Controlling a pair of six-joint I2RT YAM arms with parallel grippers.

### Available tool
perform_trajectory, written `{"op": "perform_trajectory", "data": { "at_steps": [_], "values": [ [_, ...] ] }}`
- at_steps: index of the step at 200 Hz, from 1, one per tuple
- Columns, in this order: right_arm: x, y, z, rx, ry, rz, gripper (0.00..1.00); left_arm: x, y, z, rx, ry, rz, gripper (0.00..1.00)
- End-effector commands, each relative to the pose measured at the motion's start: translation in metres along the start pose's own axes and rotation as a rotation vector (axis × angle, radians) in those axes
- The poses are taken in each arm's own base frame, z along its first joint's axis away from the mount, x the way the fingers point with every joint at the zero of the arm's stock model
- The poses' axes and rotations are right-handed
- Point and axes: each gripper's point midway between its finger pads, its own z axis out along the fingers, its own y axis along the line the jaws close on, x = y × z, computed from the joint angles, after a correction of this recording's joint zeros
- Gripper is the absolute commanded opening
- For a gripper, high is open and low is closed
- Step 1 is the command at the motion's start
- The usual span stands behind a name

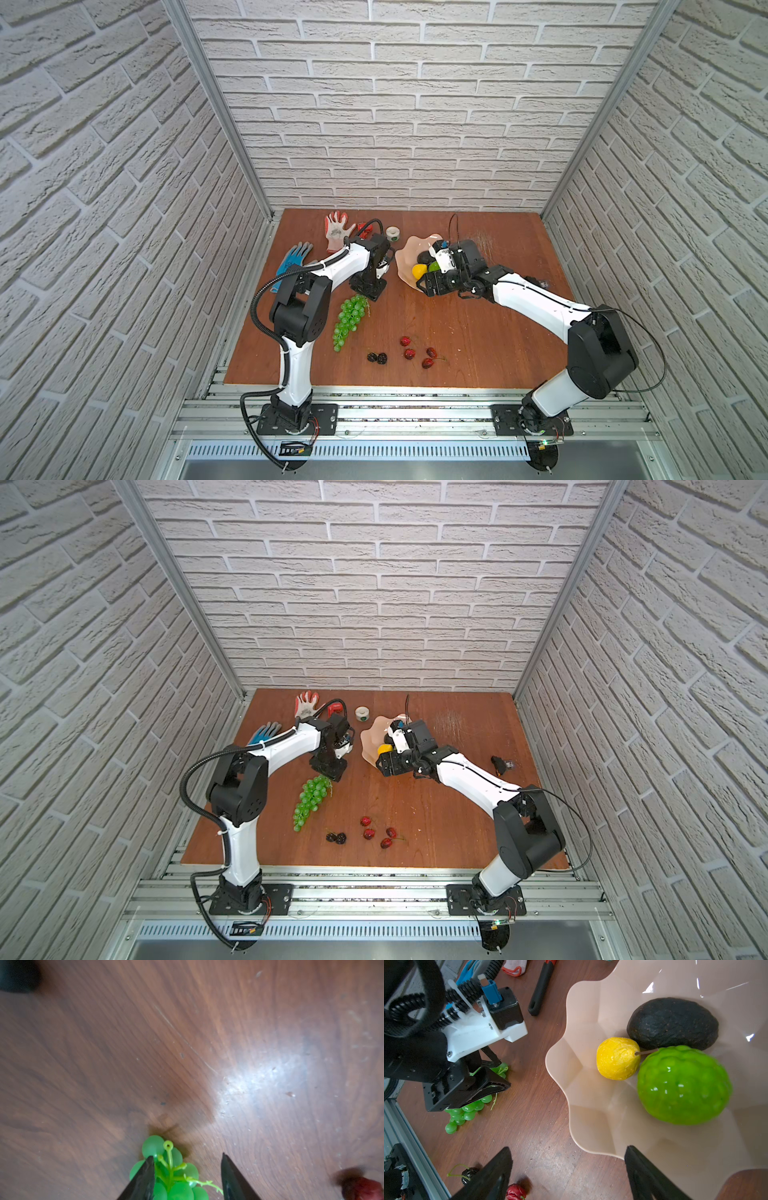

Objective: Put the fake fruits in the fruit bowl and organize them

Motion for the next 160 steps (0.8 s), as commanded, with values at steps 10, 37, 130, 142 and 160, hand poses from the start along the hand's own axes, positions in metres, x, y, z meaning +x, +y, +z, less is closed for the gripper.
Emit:
{"op": "perform_trajectory", "data": {
  "at_steps": [10, 37, 130, 142, 160],
  "values": [
    [-0.012, 0.004, -0.001, -0.019, -0.036, -0.018, 0.86, 0.010, 0.004, 0.011, 0.022, 0.049, -0.010, 0.49],
    [-0.013, 0.004, 0.000, -0.021, -0.035, -0.019, 0.86, 0.016, 0.002, 0.015, 0.036, 0.071, -0.016, 0.44],
    [-0.011, 0.002, 0.003, -0.023, -0.033, -0.013, 0.86, 0.019, 0.004, 0.011, 0.033, 0.061, -0.040, 0.18],
    [-0.011, 0.003, 0.002, -0.024, -0.034, -0.013, 0.86, 0.019, 0.005, 0.009, 0.031, 0.061, -0.041, 0.17],
    [-0.011, 0.003, 0.001, -0.023, -0.036, -0.014, 0.86, 0.017, 0.005, 0.004, 0.029, 0.048, -0.044, 0.18]
  ]
}}
